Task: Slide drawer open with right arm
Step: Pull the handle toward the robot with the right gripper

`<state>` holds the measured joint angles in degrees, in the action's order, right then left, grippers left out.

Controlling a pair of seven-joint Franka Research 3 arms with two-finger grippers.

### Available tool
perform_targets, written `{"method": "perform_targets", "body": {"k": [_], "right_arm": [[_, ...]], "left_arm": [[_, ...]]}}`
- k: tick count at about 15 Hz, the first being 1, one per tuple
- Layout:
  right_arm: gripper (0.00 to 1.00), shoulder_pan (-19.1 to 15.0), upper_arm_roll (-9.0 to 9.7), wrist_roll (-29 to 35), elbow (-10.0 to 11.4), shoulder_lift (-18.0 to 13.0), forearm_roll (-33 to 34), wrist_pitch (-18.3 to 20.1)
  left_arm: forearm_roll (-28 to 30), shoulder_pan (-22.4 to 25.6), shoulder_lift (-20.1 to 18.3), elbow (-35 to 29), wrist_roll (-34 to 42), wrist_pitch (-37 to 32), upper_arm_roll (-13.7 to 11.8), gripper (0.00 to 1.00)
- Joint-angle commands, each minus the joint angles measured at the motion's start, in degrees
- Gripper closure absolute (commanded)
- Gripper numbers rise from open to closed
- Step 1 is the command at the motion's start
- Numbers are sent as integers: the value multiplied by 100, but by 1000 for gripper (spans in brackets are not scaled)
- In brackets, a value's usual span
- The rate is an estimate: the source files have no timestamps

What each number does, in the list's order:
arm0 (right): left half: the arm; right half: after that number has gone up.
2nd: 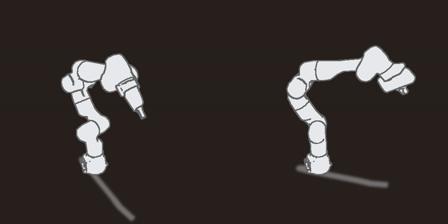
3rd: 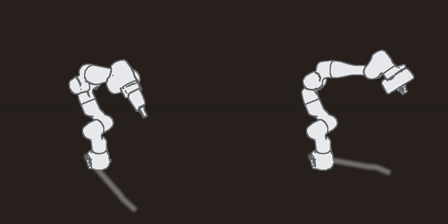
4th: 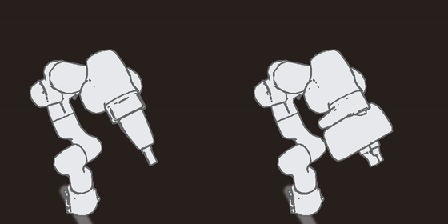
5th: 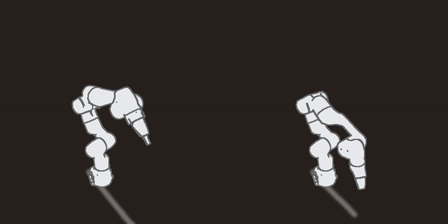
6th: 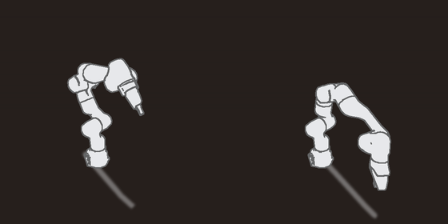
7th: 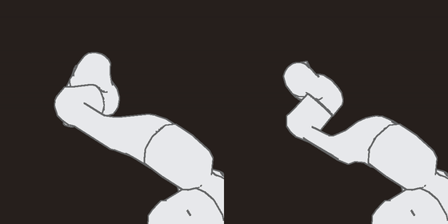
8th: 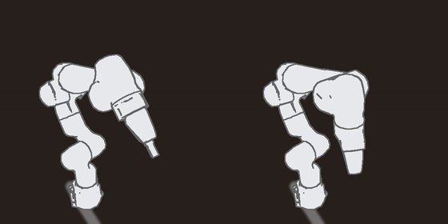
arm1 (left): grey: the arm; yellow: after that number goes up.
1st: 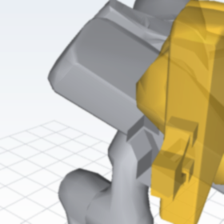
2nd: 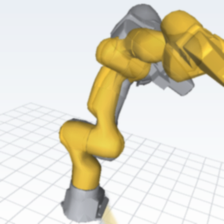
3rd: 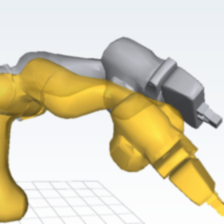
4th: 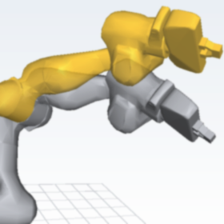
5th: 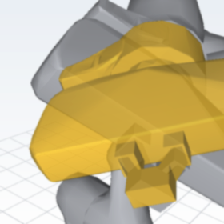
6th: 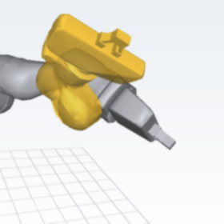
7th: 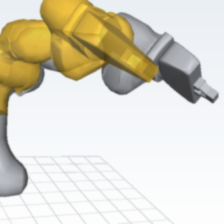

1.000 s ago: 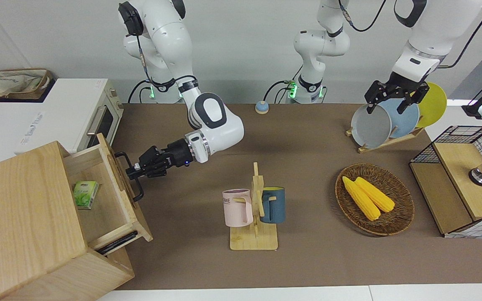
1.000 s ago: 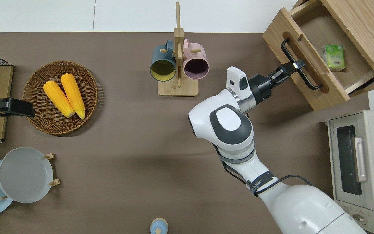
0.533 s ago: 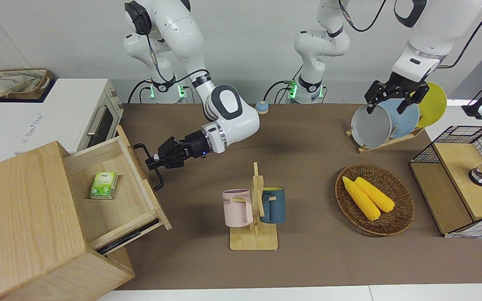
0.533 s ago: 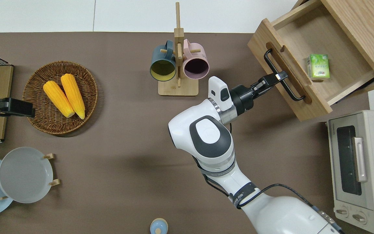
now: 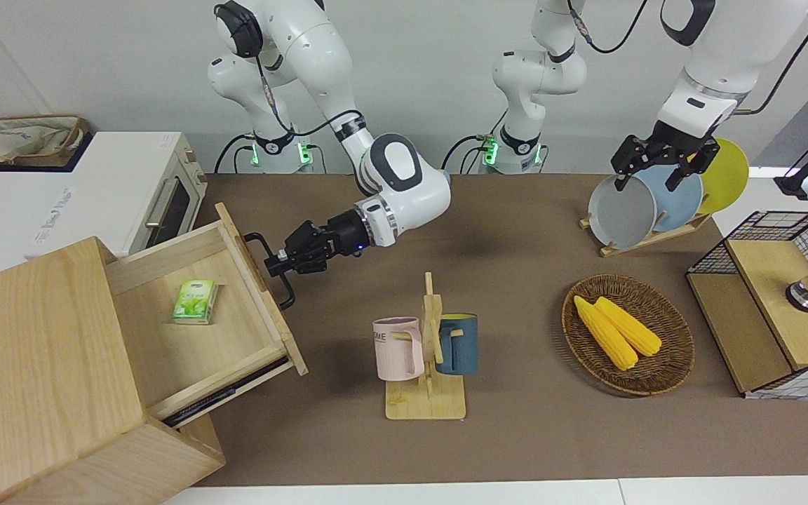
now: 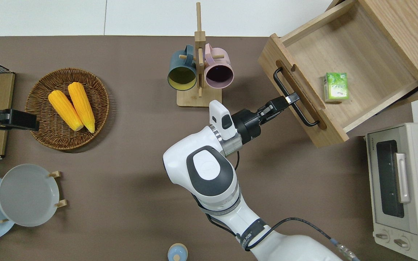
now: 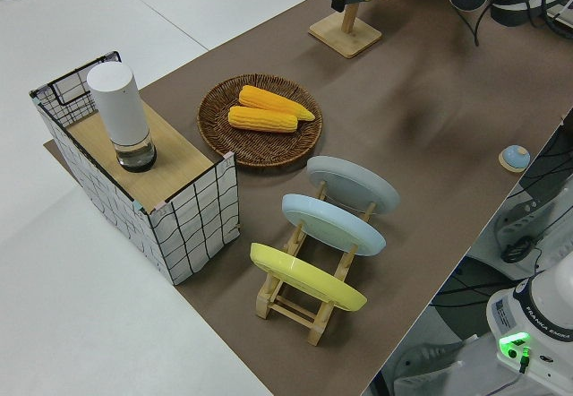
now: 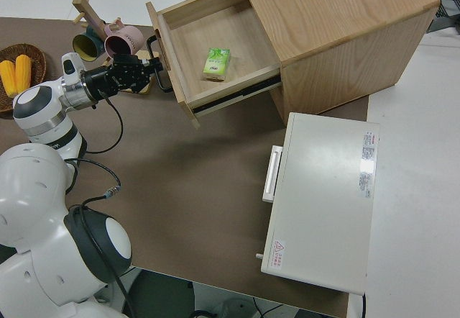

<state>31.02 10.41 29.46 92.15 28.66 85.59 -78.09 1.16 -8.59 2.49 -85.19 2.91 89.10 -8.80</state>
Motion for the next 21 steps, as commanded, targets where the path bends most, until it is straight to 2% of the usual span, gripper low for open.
{"method": "perform_targets", "body": {"k": [1, 5, 11, 12, 14, 15, 16, 17, 21], "right_arm": [[1000, 255, -21, -257, -205, -80, -15, 320], [1000, 457, -30, -257, -250, -71, -147, 426], [1000, 457, -30, -187, -250, -36, -165, 479], [949, 457, -30, -169, -250, -36, -174, 479], [559, 431, -30, -117, -250, -36, -191, 435], [447, 414, -30, -90, -241, -36, -226, 409], [187, 405, -30, -72, -250, -36, -314, 391], [17, 387, -30, -11, -250, -44, -367, 365], [15, 387, -30, 287, -241, -44, -428, 251]], "left_arm": [[-72, -99, 76, 117, 43, 2, -95, 5], [-72, -99, 76, 117, 43, 2, -95, 5], [-72, -99, 76, 117, 43, 2, -95, 5], [-72, -99, 76, 117, 43, 2, -95, 2], [-72, -99, 76, 117, 43, 2, -95, 2], [-72, -99, 76, 117, 43, 2, -95, 2], [-72, -99, 76, 117, 43, 2, -95, 2], [-72, -99, 76, 117, 43, 2, -95, 2], [-72, -99, 76, 117, 43, 2, -95, 5]]}}
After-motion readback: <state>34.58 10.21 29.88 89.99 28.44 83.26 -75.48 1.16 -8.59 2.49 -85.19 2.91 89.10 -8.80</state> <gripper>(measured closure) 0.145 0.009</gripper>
